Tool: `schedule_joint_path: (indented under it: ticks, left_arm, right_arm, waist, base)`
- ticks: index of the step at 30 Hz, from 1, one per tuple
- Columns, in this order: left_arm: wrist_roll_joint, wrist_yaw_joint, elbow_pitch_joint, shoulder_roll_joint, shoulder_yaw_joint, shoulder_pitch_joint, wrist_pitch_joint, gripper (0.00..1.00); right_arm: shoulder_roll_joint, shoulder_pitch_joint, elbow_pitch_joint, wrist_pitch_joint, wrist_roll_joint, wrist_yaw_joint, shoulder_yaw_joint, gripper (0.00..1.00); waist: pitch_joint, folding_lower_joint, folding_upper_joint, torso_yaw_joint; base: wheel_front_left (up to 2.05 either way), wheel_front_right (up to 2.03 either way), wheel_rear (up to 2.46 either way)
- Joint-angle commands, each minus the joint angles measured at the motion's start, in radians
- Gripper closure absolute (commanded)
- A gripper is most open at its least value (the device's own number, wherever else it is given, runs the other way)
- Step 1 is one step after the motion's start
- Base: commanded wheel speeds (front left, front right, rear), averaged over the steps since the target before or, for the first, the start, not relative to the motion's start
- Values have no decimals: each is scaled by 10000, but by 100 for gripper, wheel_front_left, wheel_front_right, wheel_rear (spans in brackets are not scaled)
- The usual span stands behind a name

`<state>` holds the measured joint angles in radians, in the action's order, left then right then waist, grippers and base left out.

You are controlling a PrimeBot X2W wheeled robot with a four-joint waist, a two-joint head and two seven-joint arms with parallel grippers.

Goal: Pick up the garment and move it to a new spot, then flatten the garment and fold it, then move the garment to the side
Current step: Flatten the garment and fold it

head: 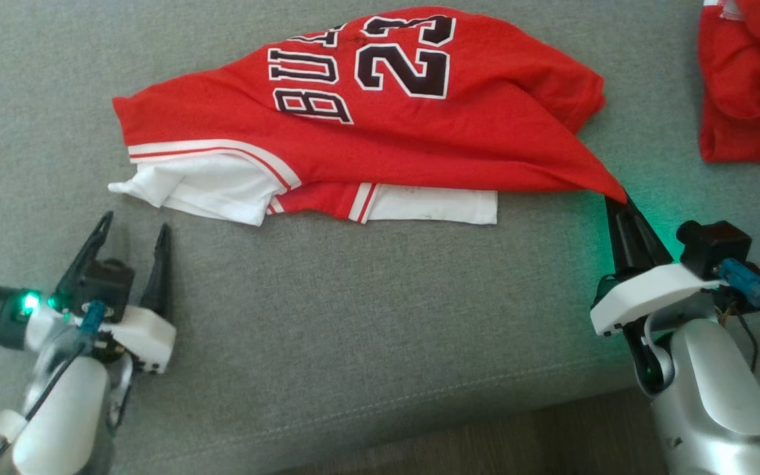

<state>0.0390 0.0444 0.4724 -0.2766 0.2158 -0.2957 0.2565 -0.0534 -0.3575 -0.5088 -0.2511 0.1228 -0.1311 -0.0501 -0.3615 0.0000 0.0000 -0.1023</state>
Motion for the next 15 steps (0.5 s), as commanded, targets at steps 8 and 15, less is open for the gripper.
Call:
schedule_joint_path:
  ticks: [8,15]
  left_arm:
    - [1124,421,624,-1249,343,-1210,53,0]
    - [1417,54,1102,-1648,1056,-1862,53,0]
  right_arm:
    - [32,2,404,-106,37,4,384,100]
    - [32,-75,468,-106,67,4,462,100]
  waist:
    - [-252,0,0,80]
    - [-415,0,0,-36]
  base:
    - [0,0,0]
    - [0,0,0]
